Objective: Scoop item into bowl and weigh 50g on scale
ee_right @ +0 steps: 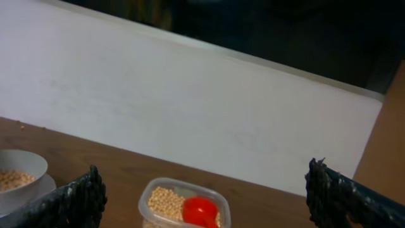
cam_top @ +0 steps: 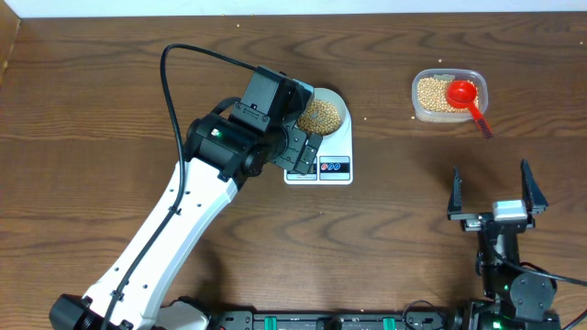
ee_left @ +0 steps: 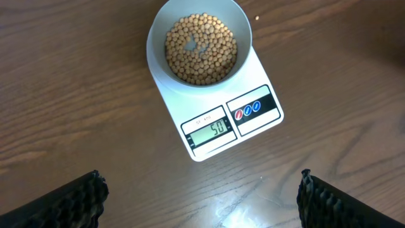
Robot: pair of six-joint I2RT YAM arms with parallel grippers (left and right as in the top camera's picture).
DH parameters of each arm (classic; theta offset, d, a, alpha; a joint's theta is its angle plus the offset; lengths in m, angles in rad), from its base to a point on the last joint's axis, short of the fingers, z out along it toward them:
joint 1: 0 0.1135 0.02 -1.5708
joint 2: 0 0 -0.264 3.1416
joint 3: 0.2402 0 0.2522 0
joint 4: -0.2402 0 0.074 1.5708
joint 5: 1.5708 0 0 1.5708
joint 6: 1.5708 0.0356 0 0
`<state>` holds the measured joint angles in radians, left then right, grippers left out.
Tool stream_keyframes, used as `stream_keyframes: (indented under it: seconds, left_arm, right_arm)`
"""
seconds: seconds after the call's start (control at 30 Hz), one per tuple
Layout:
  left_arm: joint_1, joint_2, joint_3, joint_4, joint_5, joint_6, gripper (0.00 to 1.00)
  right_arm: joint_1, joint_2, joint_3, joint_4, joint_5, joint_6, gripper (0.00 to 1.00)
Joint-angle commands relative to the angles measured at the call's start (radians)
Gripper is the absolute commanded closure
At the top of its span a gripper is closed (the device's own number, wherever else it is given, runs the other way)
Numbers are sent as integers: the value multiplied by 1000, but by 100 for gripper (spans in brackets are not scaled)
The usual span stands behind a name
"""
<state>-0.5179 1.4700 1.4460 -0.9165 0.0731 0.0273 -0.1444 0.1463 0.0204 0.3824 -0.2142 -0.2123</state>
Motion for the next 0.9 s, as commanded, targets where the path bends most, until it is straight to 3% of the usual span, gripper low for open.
stream_keyframes:
  seconds: [0.0, 0.43, 0.87]
  left_arm:
    - [2, 7, -10, -3, 2, 10, 2]
    - [2, 7, -10, -3, 2, 10, 2]
    - [2, 7, -10, -3, 2, 10, 2]
  right_arm:
    - [8, -57, -15, -37, 52, -2, 1]
    - [8, -142, -15, -451, 68, -2, 1]
    - [8, -141, -15, -447, 74, -2, 1]
